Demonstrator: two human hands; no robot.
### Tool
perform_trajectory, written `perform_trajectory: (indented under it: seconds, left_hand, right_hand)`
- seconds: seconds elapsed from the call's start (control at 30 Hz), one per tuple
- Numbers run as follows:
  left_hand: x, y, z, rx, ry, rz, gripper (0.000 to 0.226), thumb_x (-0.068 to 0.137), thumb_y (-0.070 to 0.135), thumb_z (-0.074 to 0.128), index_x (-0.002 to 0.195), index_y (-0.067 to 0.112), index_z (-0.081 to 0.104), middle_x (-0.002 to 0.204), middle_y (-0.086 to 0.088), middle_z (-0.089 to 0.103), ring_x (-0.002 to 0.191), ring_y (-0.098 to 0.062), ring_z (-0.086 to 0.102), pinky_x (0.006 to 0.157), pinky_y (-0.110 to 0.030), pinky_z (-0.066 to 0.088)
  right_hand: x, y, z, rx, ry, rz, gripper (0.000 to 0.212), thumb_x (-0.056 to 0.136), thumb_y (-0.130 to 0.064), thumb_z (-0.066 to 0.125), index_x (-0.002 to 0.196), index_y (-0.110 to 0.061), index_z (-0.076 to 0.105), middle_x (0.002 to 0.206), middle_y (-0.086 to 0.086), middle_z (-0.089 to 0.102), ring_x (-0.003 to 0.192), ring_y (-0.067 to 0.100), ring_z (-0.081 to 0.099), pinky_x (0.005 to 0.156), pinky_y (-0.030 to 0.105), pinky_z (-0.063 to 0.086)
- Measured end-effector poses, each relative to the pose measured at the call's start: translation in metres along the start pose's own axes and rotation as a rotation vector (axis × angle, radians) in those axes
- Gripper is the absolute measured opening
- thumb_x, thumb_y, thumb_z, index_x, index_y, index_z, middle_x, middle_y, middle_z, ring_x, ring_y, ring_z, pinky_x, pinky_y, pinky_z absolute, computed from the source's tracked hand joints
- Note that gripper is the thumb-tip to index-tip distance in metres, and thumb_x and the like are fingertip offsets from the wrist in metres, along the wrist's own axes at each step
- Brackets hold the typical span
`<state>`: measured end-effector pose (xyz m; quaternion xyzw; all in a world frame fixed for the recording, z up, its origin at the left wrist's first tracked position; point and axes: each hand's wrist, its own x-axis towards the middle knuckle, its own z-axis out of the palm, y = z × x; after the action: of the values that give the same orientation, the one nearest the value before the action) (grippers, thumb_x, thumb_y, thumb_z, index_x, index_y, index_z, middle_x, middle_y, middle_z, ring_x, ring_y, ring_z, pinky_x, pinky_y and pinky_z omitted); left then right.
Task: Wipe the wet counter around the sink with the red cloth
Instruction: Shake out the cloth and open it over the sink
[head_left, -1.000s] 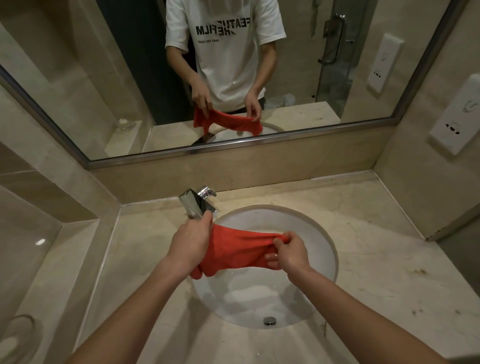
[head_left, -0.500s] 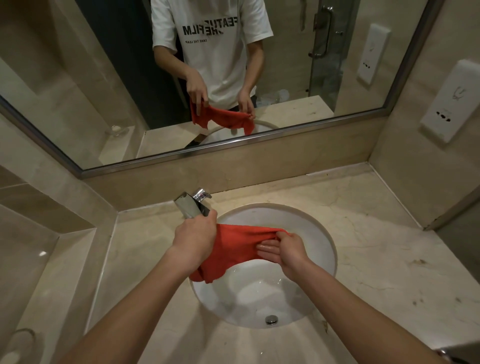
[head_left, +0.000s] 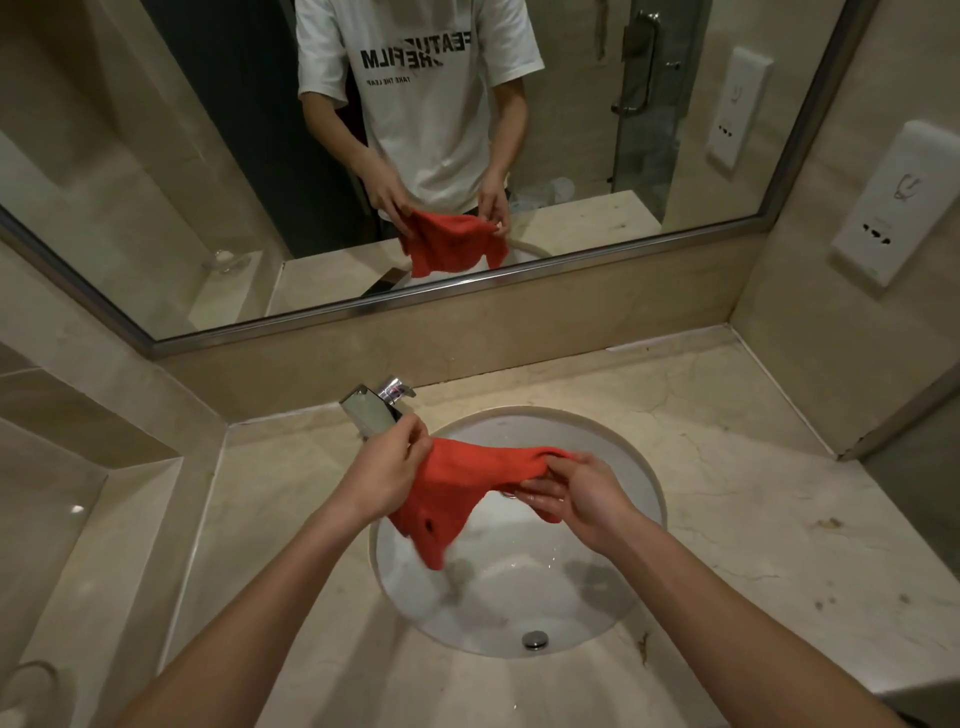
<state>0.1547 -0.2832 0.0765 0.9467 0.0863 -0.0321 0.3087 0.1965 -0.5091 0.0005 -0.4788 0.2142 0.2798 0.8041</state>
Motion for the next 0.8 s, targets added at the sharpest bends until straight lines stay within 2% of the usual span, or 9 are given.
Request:
perform_trajectory:
  seconds: [0.13,0.23,0.3,0.37,0.43,0.5,0.63,0.73,0.8]
  left_hand:
    - [-0.007,-0.010,0.005,-0.204,0.095,0.008,0.013,0.098,0.015,0.054,0.086,0.016,0.055,0.095,0.006,0.071,0.087,-0.010,0.064,0.080,-0.030,0.046]
    - [-0.010,-0.011,0.005,-0.333,0.145,0.015,0.009,0.097,0.012,0.058,0.089,0.015,0.059,0.088,0.005,0.074,0.081,-0.007,0.067,0.068,-0.023,0.049]
    - [-0.011,-0.011,0.004,-0.382,0.164,0.029,0.007,0.094,0.011,0.061,0.089,0.015,0.061,0.083,0.004,0.074,0.079,-0.008,0.067,0.067,-0.021,0.048]
    - [-0.011,-0.011,0.002,-0.445,0.156,0.040,0.003,0.088,0.017,0.065,0.086,0.018,0.063,0.087,0.003,0.076,0.085,-0.012,0.070,0.076,-0.027,0.049]
    - [-0.012,-0.012,0.001,-0.491,0.137,0.041,0.004,0.085,0.013,0.067,0.085,0.017,0.067,0.091,0.002,0.076,0.092,-0.013,0.071,0.084,-0.031,0.051]
    - [-0.014,-0.013,0.000,-0.504,0.127,0.029,0.014,0.086,0.001,0.068,0.087,0.015,0.070,0.093,0.002,0.076,0.093,-0.012,0.071,0.086,-0.031,0.053]
    - [-0.019,-0.020,-0.002,-0.614,0.162,-0.023,0.014,0.089,0.002,0.067,0.089,0.015,0.073,0.095,0.000,0.077,0.096,-0.015,0.071,0.087,-0.033,0.053]
    - [-0.021,-0.024,-0.003,-0.718,0.224,-0.058,0.024,0.092,-0.005,0.058,0.091,0.015,0.072,0.095,0.001,0.077,0.099,-0.018,0.071,0.083,-0.027,0.053]
    - [-0.022,-0.026,-0.002,-0.711,0.280,-0.065,0.032,0.092,-0.009,0.056,0.091,0.019,0.072,0.095,0.004,0.076,0.097,-0.018,0.070,0.080,-0.024,0.054]
  right_hand:
    - [-0.005,-0.011,0.004,-0.055,0.011,-0.124,0.037,0.088,0.010,0.065,0.118,-0.006,0.052,0.092,0.021,0.065,0.081,0.031,0.069,0.075,0.037,0.060]
    - [-0.011,-0.014,0.009,-0.272,-0.059,-0.179,0.047,0.078,0.014,0.072,0.118,-0.007,0.060,0.092,0.019,0.064,0.078,0.031,0.065,0.072,0.035,0.055]
    - [-0.012,-0.013,0.014,-0.463,-0.049,-0.241,0.046,0.075,0.015,0.073,0.115,-0.007,0.065,0.086,0.014,0.062,0.074,0.026,0.064,0.069,0.031,0.056]
    - [-0.013,-0.015,0.020,-0.570,-0.036,-0.289,0.035,0.078,0.013,0.071,0.105,-0.008,0.070,0.085,0.013,0.062,0.073,0.023,0.064,0.071,0.030,0.057]
    - [-0.014,-0.018,0.025,-0.546,-0.035,-0.286,0.025,0.083,0.013,0.066,0.092,-0.010,0.072,0.089,0.014,0.066,0.078,0.024,0.067,0.076,0.032,0.060]
    - [-0.016,-0.021,0.028,-0.492,-0.024,-0.263,0.026,0.086,0.014,0.062,0.083,-0.010,0.073,0.089,0.014,0.068,0.083,0.027,0.068,0.079,0.034,0.060]
    - [-0.023,-0.028,0.035,-0.291,-0.043,-0.131,0.020,0.090,0.016,0.053,0.090,0.001,0.067,0.085,0.022,0.066,0.080,0.031,0.070,0.079,0.041,0.062]
    - [-0.027,-0.032,0.040,-0.197,-0.049,-0.095,0.021,0.091,0.017,0.044,0.092,0.004,0.060,0.076,0.023,0.061,0.071,0.034,0.068,0.075,0.049,0.062]
    - [-0.033,-0.035,0.044,-0.209,-0.036,-0.119,0.023,0.091,0.018,0.041,0.092,0.003,0.059,0.074,0.021,0.059,0.068,0.034,0.065,0.063,0.042,0.063]
